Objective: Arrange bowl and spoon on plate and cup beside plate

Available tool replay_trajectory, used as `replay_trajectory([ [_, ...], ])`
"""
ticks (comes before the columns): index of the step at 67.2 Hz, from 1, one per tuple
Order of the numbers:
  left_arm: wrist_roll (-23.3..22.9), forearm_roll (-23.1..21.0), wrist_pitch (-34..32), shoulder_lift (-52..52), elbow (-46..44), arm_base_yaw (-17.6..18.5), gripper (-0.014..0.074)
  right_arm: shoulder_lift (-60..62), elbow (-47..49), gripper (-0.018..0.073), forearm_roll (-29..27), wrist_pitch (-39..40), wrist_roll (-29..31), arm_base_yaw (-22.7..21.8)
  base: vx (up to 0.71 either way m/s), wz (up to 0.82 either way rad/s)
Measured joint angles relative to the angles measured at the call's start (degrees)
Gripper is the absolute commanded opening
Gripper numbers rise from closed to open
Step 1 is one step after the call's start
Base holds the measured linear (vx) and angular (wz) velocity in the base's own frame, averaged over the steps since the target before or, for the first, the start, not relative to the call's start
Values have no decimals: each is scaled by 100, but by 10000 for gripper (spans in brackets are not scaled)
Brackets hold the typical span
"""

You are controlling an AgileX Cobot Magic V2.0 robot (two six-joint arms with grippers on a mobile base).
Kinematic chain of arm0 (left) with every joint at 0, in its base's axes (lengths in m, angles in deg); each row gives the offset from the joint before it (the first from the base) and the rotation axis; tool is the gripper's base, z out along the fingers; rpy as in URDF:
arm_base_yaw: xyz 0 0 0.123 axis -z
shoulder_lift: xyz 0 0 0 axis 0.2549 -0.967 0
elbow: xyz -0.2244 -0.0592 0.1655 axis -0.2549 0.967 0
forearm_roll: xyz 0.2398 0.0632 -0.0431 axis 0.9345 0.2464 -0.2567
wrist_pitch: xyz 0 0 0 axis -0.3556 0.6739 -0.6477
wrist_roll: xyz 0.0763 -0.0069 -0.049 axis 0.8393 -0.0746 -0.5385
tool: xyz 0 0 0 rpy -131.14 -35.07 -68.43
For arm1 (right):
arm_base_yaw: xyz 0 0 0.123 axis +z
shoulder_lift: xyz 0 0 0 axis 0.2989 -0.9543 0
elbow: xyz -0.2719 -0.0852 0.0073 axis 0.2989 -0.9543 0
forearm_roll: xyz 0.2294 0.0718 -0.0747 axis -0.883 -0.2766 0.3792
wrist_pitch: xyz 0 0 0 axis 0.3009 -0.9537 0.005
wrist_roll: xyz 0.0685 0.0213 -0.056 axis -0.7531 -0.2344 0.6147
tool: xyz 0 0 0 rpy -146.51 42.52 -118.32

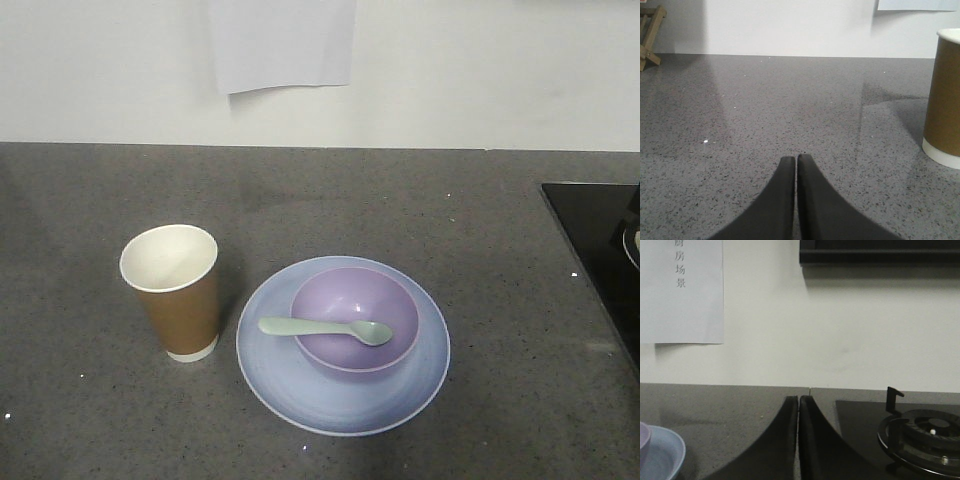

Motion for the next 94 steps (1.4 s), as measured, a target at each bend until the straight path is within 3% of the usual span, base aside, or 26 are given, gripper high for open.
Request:
replay_trajectory([
  [23, 0, 5, 13, 0, 0, 0, -8, 204, 0, -3, 215, -1129, -99, -96, 0, 0],
  [94, 0, 10, 13, 0, 0, 0, -7, 204, 0, -3, 220, -1207, -180, -96, 0, 0],
])
